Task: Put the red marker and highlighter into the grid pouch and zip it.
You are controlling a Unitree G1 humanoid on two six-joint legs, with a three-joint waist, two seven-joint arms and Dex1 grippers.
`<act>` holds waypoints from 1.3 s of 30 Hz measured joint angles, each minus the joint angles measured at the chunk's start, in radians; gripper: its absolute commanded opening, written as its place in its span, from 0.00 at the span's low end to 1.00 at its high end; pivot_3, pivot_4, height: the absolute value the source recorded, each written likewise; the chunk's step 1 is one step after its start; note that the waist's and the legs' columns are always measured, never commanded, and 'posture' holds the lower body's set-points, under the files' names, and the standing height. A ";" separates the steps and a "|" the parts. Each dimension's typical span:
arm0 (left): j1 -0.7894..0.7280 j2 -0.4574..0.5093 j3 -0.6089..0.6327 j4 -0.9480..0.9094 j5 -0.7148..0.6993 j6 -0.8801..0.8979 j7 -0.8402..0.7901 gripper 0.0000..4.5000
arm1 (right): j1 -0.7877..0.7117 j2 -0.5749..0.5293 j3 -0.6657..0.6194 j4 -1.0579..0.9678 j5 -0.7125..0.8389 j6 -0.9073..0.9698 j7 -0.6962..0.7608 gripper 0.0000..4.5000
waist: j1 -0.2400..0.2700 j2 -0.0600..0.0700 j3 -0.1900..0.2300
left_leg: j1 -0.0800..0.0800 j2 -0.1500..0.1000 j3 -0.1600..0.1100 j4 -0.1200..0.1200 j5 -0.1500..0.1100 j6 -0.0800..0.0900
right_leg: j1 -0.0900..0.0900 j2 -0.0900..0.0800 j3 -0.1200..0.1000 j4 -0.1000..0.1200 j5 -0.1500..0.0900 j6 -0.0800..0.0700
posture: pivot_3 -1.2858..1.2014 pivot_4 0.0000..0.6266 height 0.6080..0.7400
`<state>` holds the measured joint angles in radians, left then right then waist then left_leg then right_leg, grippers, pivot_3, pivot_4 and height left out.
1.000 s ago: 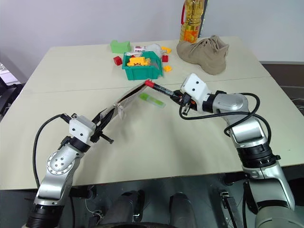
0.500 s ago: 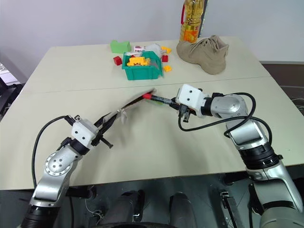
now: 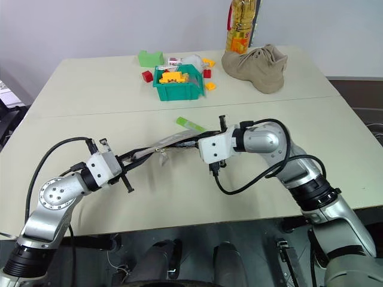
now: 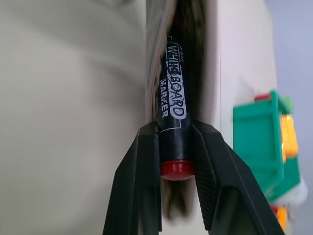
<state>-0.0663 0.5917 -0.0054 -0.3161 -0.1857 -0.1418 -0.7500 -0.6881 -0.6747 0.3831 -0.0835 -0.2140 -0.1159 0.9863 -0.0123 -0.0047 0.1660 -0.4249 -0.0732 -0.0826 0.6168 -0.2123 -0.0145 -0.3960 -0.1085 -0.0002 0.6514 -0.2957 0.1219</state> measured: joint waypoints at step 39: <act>0.080 -0.204 0.137 0.118 0.195 -0.026 0.426 0.00 | -0.111 0.390 -0.250 0.618 0.257 0.559 -0.327 0.18 | 0.002 0.000 0.000 | 0.000 0.000 0.000 0.000 0.000 -0.001 | -0.002 0.000 0.001 0.003 0.000 0.000 | 0.52 0.24 1.00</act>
<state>0.0138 0.3873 0.1317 -0.1980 0.0089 -0.1681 -0.3244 -0.7991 -0.2848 0.1327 0.5344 0.0426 0.4435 0.6592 -0.0101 -0.0049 0.1658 -0.4253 -0.0736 -0.0825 0.6170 -0.2118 -0.0152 -0.3978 -0.1083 0.0003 0.6544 -0.2956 0.1218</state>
